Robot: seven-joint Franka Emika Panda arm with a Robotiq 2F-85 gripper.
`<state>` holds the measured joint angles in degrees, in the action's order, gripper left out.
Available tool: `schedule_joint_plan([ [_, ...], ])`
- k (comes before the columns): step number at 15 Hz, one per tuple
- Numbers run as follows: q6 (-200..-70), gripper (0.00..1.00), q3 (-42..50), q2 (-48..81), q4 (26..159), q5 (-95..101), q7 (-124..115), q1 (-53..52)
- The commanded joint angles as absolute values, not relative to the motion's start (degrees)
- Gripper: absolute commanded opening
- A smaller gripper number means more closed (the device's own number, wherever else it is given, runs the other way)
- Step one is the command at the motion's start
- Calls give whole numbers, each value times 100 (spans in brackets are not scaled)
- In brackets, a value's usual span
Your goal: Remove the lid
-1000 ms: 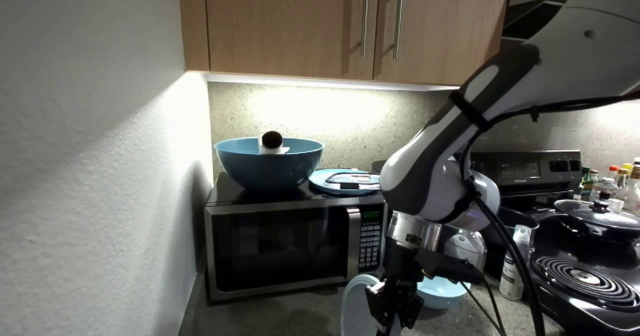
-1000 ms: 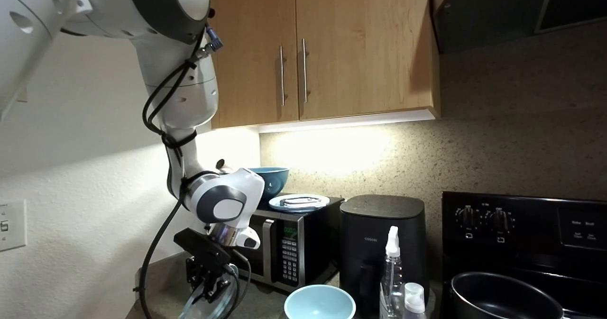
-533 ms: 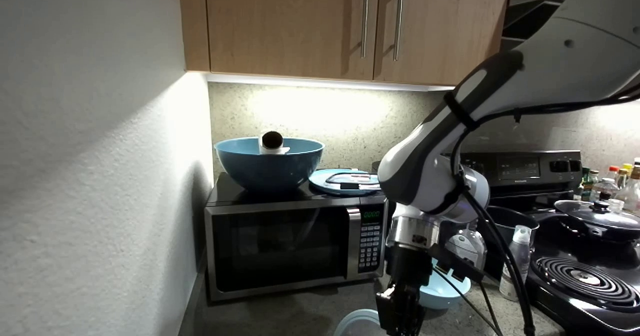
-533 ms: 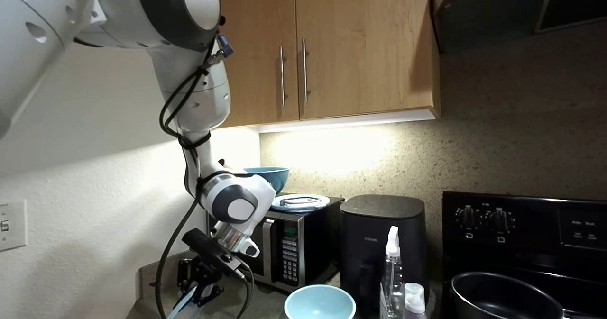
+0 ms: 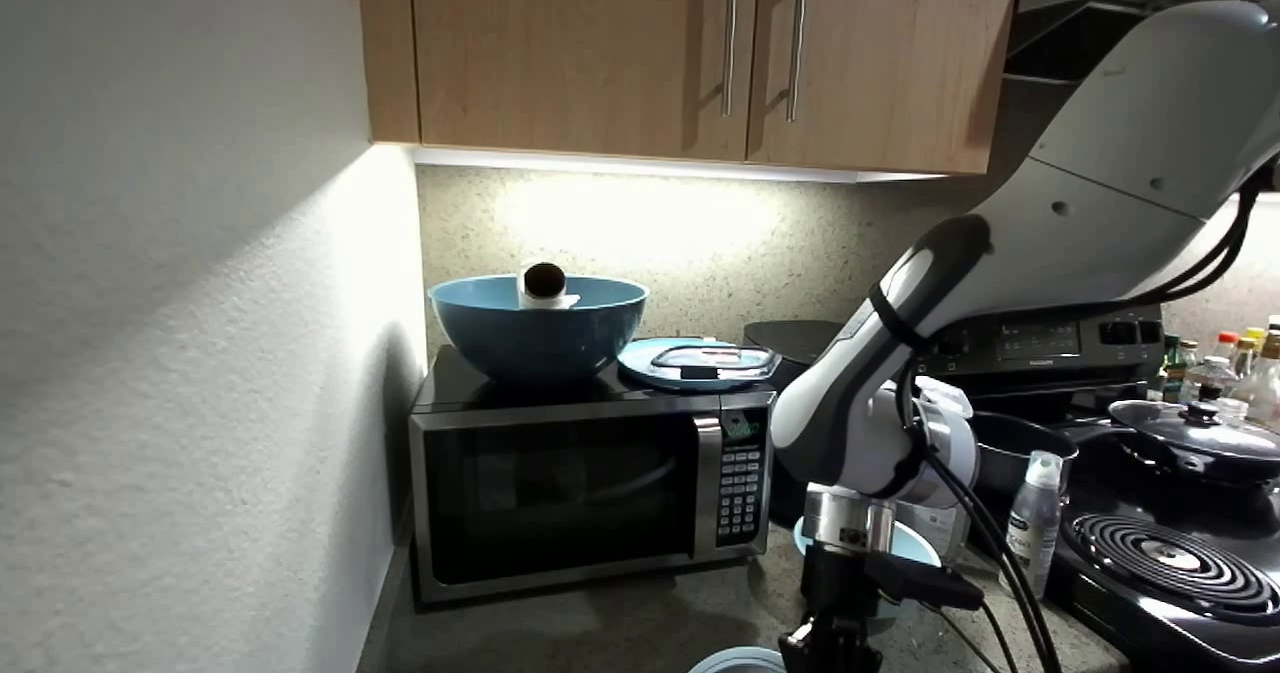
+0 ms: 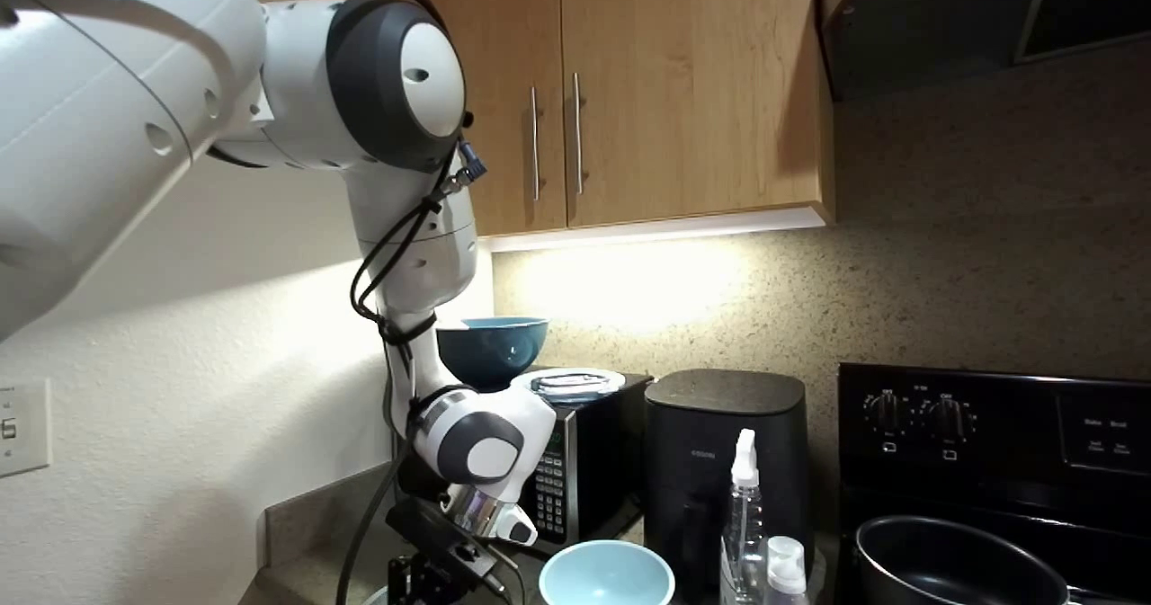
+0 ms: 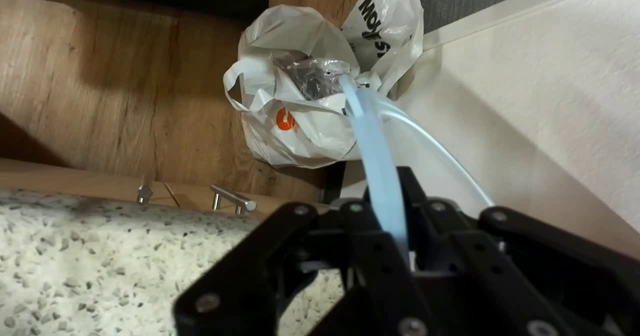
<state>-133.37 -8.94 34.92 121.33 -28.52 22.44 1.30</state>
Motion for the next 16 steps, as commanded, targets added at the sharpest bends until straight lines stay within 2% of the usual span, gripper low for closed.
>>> schedule_joint_plan([
  [1, -14050, 2, -962, 3783, 11898, -2951, 1699, 136],
  [5, -14623, 2, -1376, 3595, 12033, -3348, 1878, 259],
  [9, -14582, 2, -1847, 3158, 12006, -4095, 2061, 457],
  [16, -15781, 2, -1696, 3190, 11713, -5328, 2142, 126],
])
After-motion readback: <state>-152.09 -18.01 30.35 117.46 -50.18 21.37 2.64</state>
